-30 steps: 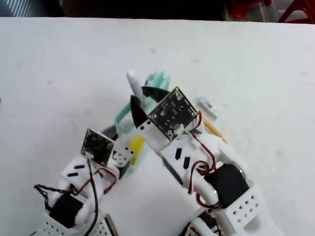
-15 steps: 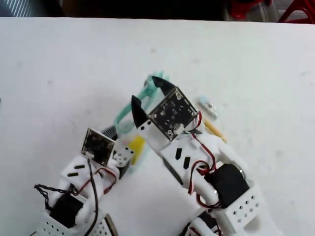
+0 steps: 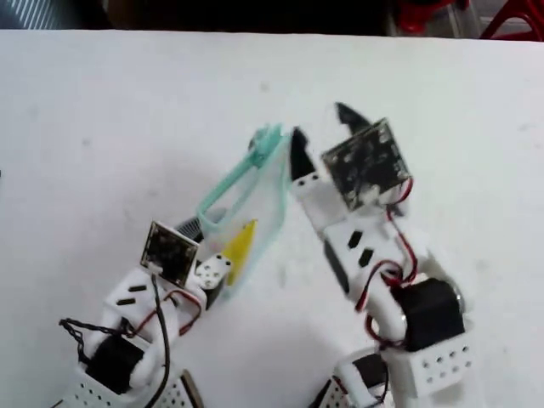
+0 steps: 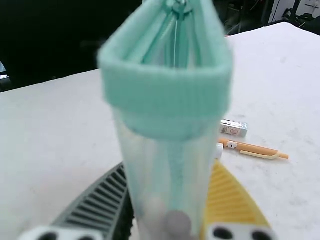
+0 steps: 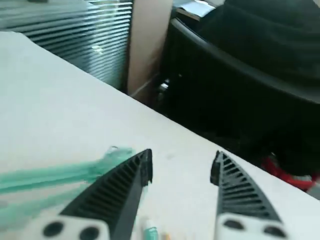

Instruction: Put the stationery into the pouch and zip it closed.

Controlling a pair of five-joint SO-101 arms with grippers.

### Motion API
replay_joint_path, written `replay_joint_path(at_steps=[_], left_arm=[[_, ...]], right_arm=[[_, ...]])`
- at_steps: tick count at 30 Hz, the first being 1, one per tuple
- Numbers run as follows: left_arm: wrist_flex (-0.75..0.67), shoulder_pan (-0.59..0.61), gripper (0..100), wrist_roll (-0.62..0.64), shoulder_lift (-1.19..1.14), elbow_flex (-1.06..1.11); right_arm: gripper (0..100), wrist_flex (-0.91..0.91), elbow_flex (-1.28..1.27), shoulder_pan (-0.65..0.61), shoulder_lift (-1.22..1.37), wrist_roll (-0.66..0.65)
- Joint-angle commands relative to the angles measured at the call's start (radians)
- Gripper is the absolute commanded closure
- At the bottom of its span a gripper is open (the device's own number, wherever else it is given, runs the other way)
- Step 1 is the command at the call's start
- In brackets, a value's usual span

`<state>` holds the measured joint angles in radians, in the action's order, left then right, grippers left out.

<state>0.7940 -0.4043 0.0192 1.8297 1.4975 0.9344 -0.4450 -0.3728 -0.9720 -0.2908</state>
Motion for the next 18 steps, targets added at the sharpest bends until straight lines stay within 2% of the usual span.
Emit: replay_joint_path(at_steps=[1, 9, 13, 15, 18], left_arm=[[-0.023, -0.015, 82, -0.006, -0.007, -0.006], [-0.025, -0.01, 82, -0.006, -0.007, -0.006], [-0.025, -0.012, 82, -0.006, -0.007, -0.006], [-0.025, -0.013, 82, -0.006, -0.007, -0.006], [-0.025, -0.015, 82, -0.006, -0.007, -0.006]], right_arm=[[81.5, 0.007, 0.046, 0.14, 0.107, -0.003], [81.5, 0.177, 0.032, 0.282, 0.317, 0.078], [81.8, 0.168, -0.1, 0.314, 0.349, 0.074], [86.3, 0.12, -0.199, 0.329, 0.344, 0.078], [99.1, 0.013, -0.336, 0.354, 0.326, 0.115]])
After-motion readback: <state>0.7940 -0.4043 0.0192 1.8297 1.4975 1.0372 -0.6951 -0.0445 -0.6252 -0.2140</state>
